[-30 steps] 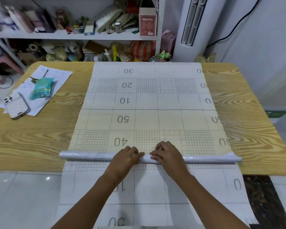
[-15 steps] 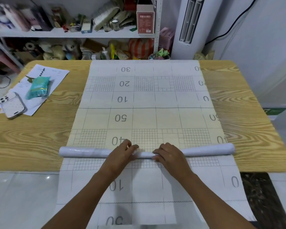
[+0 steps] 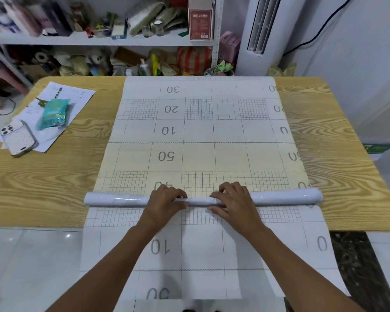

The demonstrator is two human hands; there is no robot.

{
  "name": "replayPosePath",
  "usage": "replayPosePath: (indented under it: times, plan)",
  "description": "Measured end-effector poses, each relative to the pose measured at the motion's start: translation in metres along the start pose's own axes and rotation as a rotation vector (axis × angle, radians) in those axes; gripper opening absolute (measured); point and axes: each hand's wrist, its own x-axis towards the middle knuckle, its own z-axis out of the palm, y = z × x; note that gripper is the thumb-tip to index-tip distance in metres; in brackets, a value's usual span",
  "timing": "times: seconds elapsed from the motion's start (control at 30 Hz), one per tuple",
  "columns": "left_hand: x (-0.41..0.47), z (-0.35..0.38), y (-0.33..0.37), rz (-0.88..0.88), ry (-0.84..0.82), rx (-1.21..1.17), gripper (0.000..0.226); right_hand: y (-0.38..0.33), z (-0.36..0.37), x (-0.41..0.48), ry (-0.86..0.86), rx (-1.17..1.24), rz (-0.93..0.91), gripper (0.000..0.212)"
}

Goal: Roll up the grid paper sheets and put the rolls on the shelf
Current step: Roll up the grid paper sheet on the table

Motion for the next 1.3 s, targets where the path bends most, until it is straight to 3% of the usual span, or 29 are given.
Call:
replayPosePath:
  times: [0.23,0.33,0.47,0.6,0.77,1.0,1.1,1.3]
  plan:
    - [0.014,-0.010,-0.002,-0.033,-0.079,-0.073,0.013,0.006,-0.013,0.008,-0.003,0.177,0.064,0.023]
    - [0.011,-0.008,-0.003,-0.017,-0.037,-0.038,0.029,0.006,-0.014,0.011,-0.024,0.210,0.081,0.012]
    - [0.000,-0.003,-0.009,0.053,0.011,0.014,0.049,0.006,-0.017,0.014,-0.074,0.251,0.120,0.014]
    - [0.001,-0.003,-0.011,0.124,0.084,0.095,0.037,0.006,-0.020,0.019,-0.103,0.278,0.160,0.012]
    - [0.007,-0.005,-0.014,0.089,0.105,0.184,0.027,0.007,-0.018,0.019,-0.076,0.251,0.135,0.017]
    - [0.013,-0.008,-0.011,0.055,0.027,0.099,0.018,0.008,-0.012,0.009,-0.089,0.107,0.100,0.046]
    - [0.013,-0.007,-0.010,0.020,-0.003,0.086,0.017,0.007,-0.011,0.007,-0.062,0.095,0.102,0.039]
    - [0.008,-0.009,-0.007,-0.009,-0.047,0.053,0.039,0.009,-0.013,0.007,-0.074,0.141,0.104,0.025]
